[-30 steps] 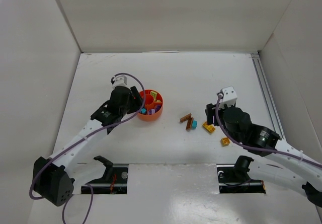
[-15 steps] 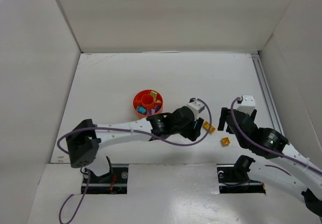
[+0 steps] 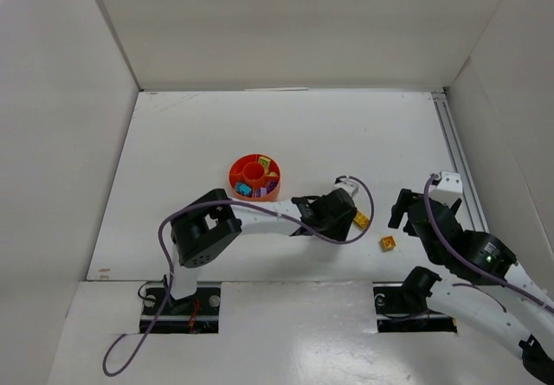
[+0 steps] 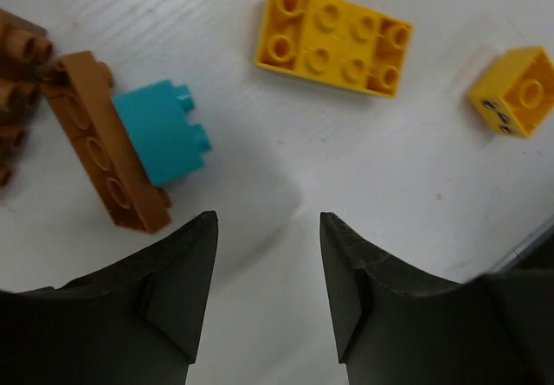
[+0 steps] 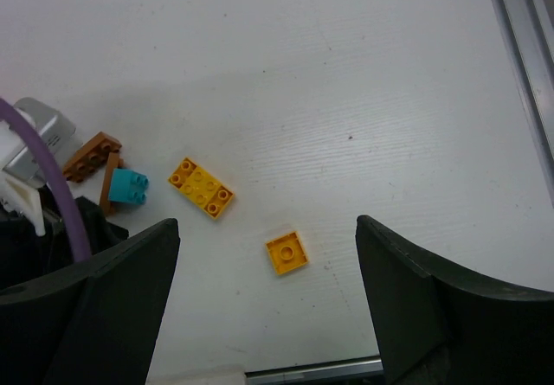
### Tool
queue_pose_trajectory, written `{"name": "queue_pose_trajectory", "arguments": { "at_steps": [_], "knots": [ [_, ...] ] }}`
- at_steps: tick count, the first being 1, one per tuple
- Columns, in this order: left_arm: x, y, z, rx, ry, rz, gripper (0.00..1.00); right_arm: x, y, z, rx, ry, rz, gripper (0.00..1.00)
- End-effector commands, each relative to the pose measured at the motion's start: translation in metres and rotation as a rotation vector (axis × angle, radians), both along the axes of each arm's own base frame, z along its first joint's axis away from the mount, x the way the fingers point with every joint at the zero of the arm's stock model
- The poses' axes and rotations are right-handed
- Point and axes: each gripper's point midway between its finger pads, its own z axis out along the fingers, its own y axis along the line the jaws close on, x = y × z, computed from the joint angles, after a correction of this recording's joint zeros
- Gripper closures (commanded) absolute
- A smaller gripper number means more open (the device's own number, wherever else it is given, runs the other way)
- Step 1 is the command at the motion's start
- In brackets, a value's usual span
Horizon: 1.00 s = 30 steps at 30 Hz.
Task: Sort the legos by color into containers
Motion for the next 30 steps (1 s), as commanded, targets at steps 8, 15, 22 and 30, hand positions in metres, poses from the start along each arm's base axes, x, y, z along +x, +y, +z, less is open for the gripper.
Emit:
{"name": "queue_pose_trajectory", "arguments": {
  "at_steps": [8, 15, 22, 30],
  "knots": [
    [0.069, 0.020, -0.002, -0.003, -0.016, 0.305, 0.51, 0.004, -0.005, 0.014, -0.003, -0.027, -0.040, 0.13],
    [0.075, 0.005, -0.009, -0.011, -0.014, 0.246, 0.53, 0.005, -0.008, 0.015, -0.020, -0.031, -0.056, 0.13],
    [0.076, -0.001, -0.012, 0.005, -0.013, 0.223, 0.69, 0.009, -0.006, 0.010, -0.064, -0.006, -0.057, 0.12],
    [0.076, 0.005, 0.028, -0.032, -0.057, 0.207, 0.98, 0.013, -0.002, 0.009, -0.069, -0.007, -0.053, 0.12]
  ]
}}
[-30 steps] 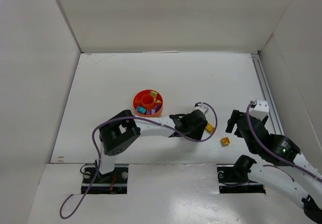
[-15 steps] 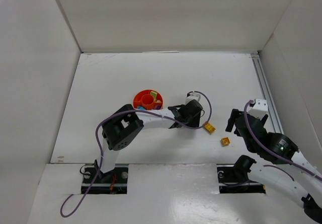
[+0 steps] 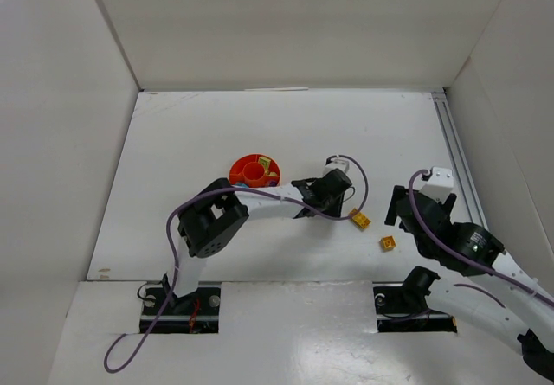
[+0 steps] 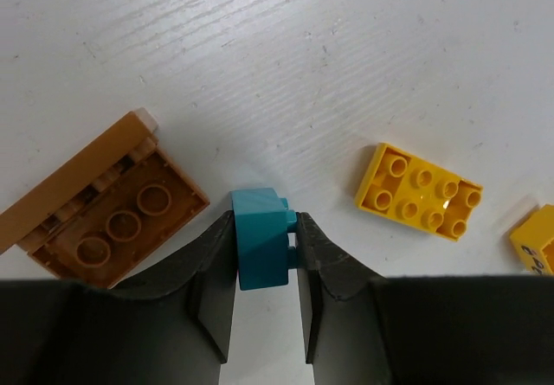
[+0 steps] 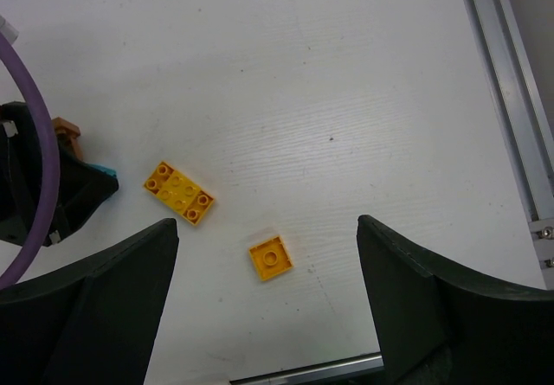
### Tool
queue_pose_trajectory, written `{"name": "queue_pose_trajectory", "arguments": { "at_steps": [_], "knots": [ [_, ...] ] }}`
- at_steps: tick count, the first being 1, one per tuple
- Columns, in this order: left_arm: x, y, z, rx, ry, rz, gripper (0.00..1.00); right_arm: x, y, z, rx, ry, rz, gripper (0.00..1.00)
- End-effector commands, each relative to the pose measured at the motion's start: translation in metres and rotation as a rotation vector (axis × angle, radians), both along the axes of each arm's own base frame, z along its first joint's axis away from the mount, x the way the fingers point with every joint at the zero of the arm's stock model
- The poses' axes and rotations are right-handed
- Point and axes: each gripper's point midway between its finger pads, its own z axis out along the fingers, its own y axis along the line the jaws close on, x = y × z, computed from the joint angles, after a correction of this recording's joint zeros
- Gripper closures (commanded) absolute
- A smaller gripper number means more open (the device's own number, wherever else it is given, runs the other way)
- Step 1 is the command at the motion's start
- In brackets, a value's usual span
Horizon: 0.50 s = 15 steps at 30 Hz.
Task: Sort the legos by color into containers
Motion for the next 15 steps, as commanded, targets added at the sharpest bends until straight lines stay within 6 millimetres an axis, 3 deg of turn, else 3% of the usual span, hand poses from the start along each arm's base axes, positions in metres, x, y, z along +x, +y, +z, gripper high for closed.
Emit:
{"name": "queue_pose_trajectory", "arguments": {
  "at_steps": [1, 2, 4, 5, 6, 8, 10, 11, 12, 13, 15],
  "knots": [
    [-0.005, 0.003, 0.044, -0.049, -0.041, -0.030, 0.98, 0.006, 0.000, 0.016, 0.024, -0.053, -0.020, 0.12],
    [-0.008, 0.003, 0.065, -0.086, -0.061, -0.052, 0.99, 0.006, 0.001, 0.015, 0.021, -0.047, -0.009, 0.12],
    [-0.011, 0.006, 0.086, -0.130, -0.079, -0.058, 0.99, 0.006, 0.001, 0.013, 0.011, -0.044, -0.004, 0.12],
    [-0.014, 0.013, 0.090, -0.130, -0.088, -0.066, 0.99, 0.009, 0.006, 0.015, 0.027, -0.055, 0.008, 0.12],
    [-0.017, 0.018, 0.115, -0.176, -0.115, -0.065, 0.99, 0.010, 0.006, 0.013, 0.016, -0.054, 0.014, 0.12],
    [-0.010, 0.034, 0.133, -0.206, -0.140, -0.023, 0.99, 0.013, 0.011, 0.014, 0.023, -0.064, 0.031, 0.13],
    [-0.009, 0.063, 0.144, -0.224, -0.149, 0.049, 0.99, 0.013, 0.011, 0.008, 0.003, -0.054, 0.038, 0.13],
    [0.004, 0.079, 0.148, -0.225, -0.168, 0.112, 0.99, 0.015, 0.012, 0.010, 0.004, -0.062, 0.043, 0.13],
    [0.006, 0.098, 0.137, -0.195, -0.157, 0.151, 0.99, 0.016, 0.013, 0.011, 0.011, -0.070, 0.043, 0.13],
    [0.009, 0.115, 0.146, -0.217, -0.164, 0.206, 0.99, 0.016, 0.013, 0.011, 0.003, -0.068, 0.047, 0.13],
    [0.025, 0.155, 0.142, -0.195, -0.163, 0.327, 0.99, 0.017, 0.015, 0.011, -0.005, -0.068, 0.052, 0.13]
  ]
}}
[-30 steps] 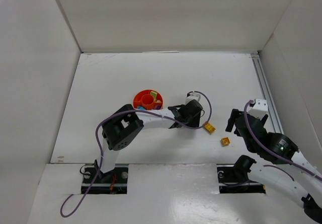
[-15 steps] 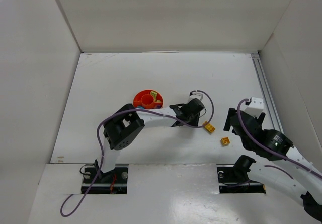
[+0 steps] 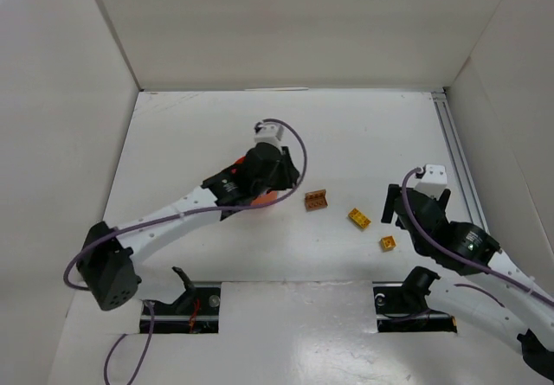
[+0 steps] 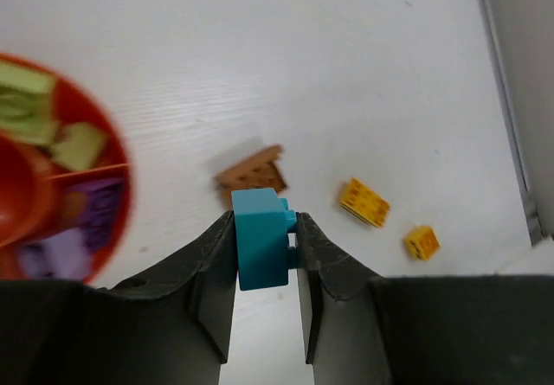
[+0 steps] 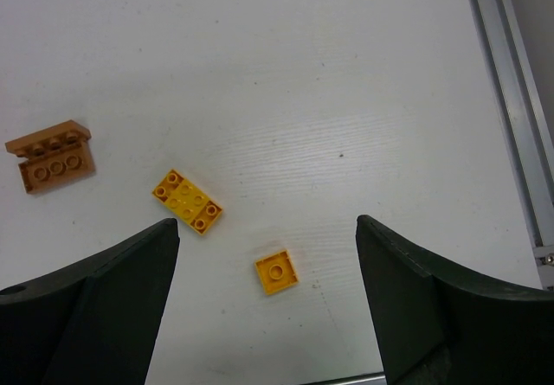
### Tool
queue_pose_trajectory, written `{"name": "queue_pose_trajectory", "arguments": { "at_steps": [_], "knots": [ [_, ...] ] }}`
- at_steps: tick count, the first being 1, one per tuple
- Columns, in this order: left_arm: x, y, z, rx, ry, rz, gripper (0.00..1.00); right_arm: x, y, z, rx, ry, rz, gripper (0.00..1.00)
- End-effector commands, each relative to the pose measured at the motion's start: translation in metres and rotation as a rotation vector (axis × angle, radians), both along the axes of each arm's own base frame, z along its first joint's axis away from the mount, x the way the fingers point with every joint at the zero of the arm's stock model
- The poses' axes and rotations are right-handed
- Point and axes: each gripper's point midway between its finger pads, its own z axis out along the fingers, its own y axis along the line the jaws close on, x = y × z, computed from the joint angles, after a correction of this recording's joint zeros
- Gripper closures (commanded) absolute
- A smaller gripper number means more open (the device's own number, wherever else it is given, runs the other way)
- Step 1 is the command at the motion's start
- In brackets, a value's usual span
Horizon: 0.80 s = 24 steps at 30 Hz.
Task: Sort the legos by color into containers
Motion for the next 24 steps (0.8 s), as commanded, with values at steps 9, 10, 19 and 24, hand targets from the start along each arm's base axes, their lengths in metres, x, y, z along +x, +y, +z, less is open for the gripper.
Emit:
{"name": "queue_pose_trajectory", "arguments": {
  "at_steps": [9, 10, 19, 24],
  "knots": [
    [0.028, 0.185, -0.026, -0.016, 0.072, 0.554, 0.99, 0.016, 0.011, 0.009, -0.013, -0.038, 0.015, 0.13],
    [0.029, 0.197, -0.029, -0.011, 0.068, 0.594, 0.98, 0.017, 0.011, 0.010, -0.015, -0.043, 0.019, 0.13],
    [0.047, 0.217, -0.043, 0.030, 0.065, 0.642, 0.98, 0.024, 0.018, 0.006, -0.046, -0.019, 0.024, 0.13],
    [0.055, 0.207, -0.048, 0.037, 0.080, 0.599, 0.98, 0.026, 0.020, 0.011, -0.033, -0.032, 0.024, 0.13]
  ]
}}
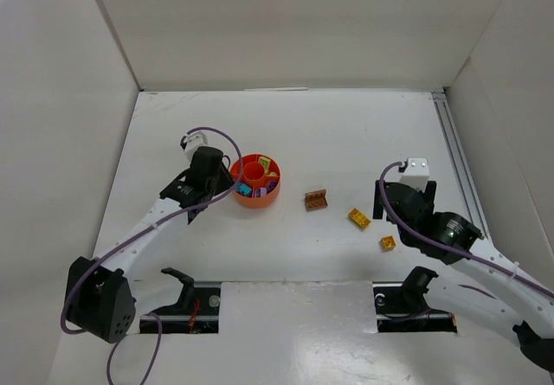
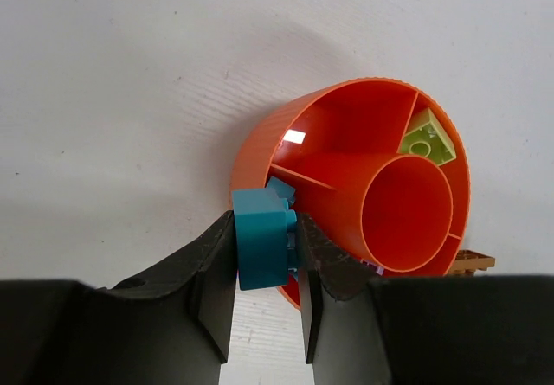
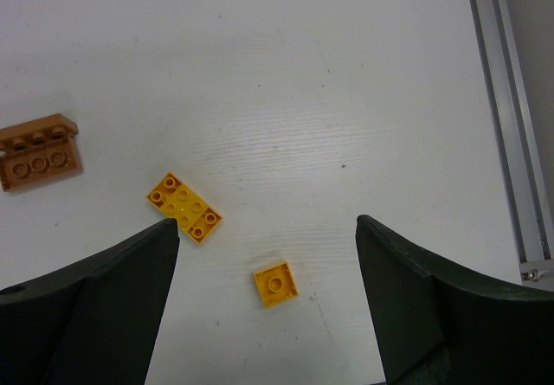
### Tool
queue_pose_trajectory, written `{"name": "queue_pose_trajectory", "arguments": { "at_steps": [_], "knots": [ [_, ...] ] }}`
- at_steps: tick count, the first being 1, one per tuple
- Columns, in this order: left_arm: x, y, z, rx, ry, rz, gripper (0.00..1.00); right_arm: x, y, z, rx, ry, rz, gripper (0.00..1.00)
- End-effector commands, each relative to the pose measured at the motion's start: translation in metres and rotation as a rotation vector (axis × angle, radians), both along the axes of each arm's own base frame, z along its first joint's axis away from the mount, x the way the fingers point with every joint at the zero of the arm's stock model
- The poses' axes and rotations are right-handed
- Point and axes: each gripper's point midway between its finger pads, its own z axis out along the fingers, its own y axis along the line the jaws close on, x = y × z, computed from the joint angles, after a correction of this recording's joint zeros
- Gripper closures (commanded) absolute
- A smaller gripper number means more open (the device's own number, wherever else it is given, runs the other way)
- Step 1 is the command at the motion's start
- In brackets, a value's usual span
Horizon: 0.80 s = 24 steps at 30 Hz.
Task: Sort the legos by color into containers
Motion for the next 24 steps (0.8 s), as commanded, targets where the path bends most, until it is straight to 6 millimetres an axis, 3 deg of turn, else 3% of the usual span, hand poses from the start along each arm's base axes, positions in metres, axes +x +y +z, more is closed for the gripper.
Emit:
{"name": "queue_pose_trajectory", "arguments": {
  "at_steps": [1, 7, 12, 18, 24],
  "knots": [
    [0.010, -0.009, 0.014, -0.022, -0.053, -0.038, 0.98, 0.010, 0.002, 0.019, 0.050, -0.070, -0.022, 0.13],
    [0.009, -0.020, 0.012, -0.062, -0.057, -0.083, 0.98, 0.013, 0.004, 0.015, 0.031, -0.061, -0.029, 0.13],
    [0.006, -0.023, -0.010, -0.069, -0.018, -0.095, 0.98, 0.014, 0.003, 0.014, 0.011, -0.056, -0.031, 0.13],
    [0.005, -0.023, -0.015, -0.073, -0.009, -0.089, 0.98, 0.014, 0.005, 0.011, 0.016, -0.052, -0.024, 0.13],
    [0.006, -0.019, -0.015, -0.065, -0.021, -0.074, 0.83, 0.013, 0.008, 0.009, 0.031, -0.049, -0.011, 0.13]
  ]
}}
